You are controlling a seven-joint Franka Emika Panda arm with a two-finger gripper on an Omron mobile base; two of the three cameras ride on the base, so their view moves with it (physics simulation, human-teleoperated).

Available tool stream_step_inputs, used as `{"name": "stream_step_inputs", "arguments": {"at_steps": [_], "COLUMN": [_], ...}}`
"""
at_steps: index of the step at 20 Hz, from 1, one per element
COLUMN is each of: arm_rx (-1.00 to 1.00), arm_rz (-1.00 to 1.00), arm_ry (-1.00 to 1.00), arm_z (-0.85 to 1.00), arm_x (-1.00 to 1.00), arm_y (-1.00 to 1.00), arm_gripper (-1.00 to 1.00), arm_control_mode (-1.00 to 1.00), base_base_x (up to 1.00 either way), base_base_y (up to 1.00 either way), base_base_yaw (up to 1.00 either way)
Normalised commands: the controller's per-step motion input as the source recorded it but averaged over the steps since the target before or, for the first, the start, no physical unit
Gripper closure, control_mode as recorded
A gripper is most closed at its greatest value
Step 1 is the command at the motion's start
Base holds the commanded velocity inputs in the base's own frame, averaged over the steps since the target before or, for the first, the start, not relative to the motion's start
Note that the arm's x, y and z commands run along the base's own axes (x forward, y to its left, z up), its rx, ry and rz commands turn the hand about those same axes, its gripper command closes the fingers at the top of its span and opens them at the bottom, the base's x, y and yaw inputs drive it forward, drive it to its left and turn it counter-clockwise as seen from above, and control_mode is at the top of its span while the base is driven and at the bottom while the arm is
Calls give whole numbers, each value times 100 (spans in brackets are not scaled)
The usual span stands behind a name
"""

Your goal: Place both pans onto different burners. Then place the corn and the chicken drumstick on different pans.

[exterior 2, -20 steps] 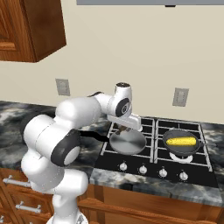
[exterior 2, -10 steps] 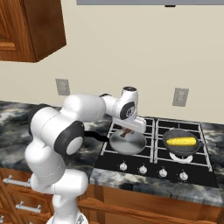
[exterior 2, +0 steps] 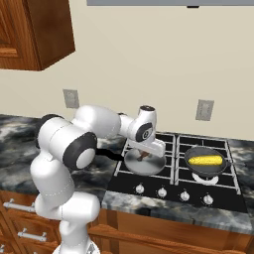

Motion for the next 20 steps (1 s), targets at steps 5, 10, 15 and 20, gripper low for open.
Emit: {"name": "stream_step_inputs", "arguments": {"at_steps": [5,10,15,20], "arm_rx": [0,0,0,0], "arm_rz": [0,0,0,0], "arm_ry": [0,4,6,9], "arm_z": [-21,-15,-10,-7], "arm_x": [4,0,0,0], "arm_y": [0,0,0,0], "arm_gripper": [100,100,100,-100], "arm_control_mode": [-100,-100,-100,-100], "base_base_x": [0,0,0,0], "base_base_y": [0,0,0,0], "base_base_yaw": [0,0,0,0]}}
